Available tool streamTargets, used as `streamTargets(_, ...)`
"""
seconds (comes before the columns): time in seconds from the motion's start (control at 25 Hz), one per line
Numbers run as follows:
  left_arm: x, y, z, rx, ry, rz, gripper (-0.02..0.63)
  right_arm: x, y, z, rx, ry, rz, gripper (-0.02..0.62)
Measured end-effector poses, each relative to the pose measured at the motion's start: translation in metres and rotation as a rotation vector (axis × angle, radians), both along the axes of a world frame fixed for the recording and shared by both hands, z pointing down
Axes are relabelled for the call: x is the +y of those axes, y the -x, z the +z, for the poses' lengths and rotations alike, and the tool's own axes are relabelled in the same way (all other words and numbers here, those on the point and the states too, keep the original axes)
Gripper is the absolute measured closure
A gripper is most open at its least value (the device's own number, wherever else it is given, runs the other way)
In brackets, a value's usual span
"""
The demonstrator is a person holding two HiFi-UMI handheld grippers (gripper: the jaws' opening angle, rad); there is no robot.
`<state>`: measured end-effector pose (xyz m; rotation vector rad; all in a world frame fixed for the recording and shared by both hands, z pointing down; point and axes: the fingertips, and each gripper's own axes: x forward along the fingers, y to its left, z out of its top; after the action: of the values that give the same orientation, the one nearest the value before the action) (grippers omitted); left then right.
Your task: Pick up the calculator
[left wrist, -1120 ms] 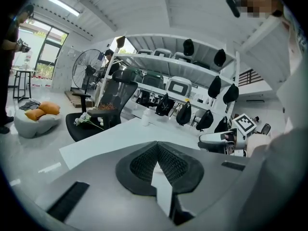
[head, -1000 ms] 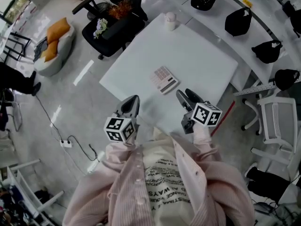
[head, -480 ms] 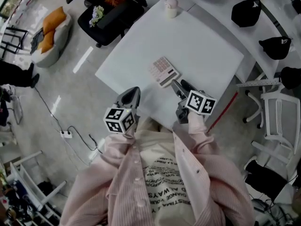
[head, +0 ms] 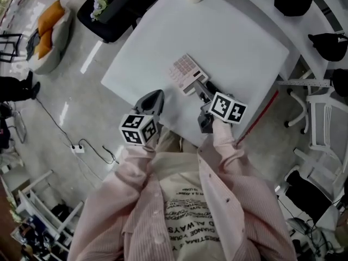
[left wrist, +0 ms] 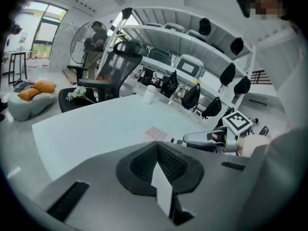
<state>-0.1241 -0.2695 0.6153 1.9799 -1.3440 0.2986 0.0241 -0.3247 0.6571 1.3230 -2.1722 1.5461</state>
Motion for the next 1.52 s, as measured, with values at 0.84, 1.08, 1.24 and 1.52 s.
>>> streamTargets(0.84, -0.019, 0.000, 0.038, 0.040, 0.061, 0.034, 0.604, -0.010, 0.036, 0.032, -0.116, 0.104, 0.039, 0.373)
streamTargets(1.08, -0.018, 0.002, 0.041, 0.045, 0.068, 0.037, 0.604, -0.010, 0.034, 0.033, -0.138, 0.120, 0.044, 0.374)
streamTargets(1.24, -0.017, 0.002, 0.041, 0.047, 0.072, 0.041, 0.604, -0.010, 0.030, 0.037, -0.157, 0.154, 0.075, 0.404)
streamTargets(1.52, -0.017, 0.000, 0.043, 0.048, 0.076, 0.051, 0.604, -0.009, 0.024, 0.042, -0.172, 0.189, 0.115, 0.480)
